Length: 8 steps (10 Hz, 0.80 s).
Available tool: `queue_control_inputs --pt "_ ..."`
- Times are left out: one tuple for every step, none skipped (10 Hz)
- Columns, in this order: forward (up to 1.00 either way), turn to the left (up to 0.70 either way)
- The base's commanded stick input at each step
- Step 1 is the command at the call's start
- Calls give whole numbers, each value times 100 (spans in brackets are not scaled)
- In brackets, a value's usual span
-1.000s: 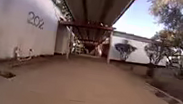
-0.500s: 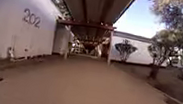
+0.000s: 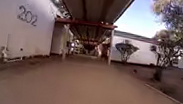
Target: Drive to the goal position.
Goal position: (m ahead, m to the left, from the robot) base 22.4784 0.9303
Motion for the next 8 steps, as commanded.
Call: queue_control_inputs --pt "70 0" --pt "70 0" --pt "70 0" --pt "70 0" --pt "70 0" --pt "70 0" --pt "70 0" --pt "70 0"
